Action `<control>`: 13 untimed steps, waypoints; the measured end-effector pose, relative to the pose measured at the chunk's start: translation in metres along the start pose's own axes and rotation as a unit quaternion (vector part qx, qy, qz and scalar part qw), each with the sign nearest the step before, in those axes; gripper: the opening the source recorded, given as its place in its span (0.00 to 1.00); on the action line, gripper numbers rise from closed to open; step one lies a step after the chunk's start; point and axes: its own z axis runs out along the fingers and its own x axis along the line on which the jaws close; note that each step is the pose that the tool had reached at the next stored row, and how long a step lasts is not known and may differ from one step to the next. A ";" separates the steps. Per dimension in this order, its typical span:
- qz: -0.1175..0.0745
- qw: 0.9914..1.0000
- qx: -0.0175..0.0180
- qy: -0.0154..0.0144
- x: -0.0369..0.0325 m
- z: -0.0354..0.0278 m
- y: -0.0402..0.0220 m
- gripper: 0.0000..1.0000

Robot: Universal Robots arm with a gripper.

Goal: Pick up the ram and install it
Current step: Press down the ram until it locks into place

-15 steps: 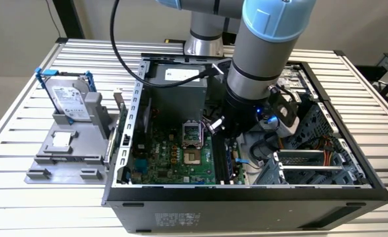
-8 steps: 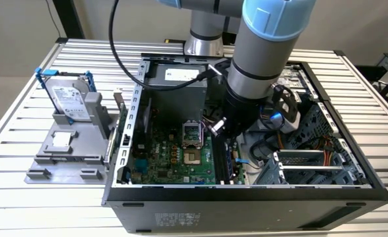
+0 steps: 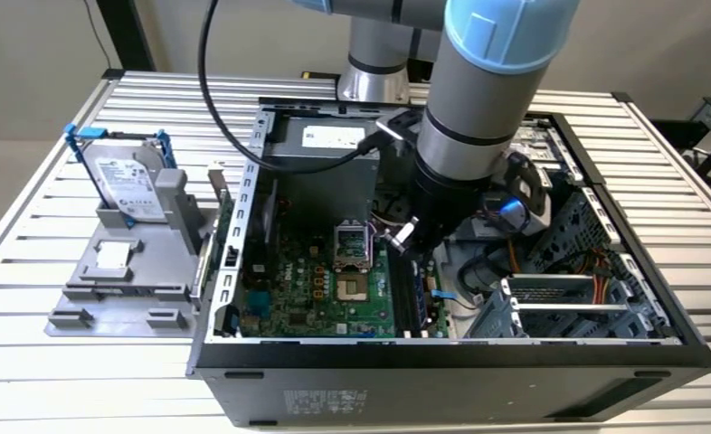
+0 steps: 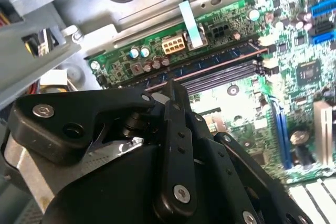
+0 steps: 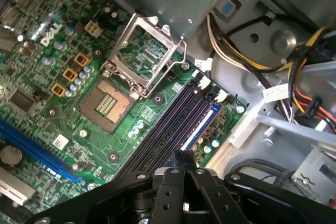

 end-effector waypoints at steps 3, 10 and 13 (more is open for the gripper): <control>-0.025 1.000 -0.001 0.000 0.0000 -0.0002 0.0000 0.00; -0.087 0.996 -0.003 0.000 0.0000 -0.0002 0.0000 0.00; -0.114 0.993 -0.004 0.000 0.0000 -0.0002 0.0000 0.00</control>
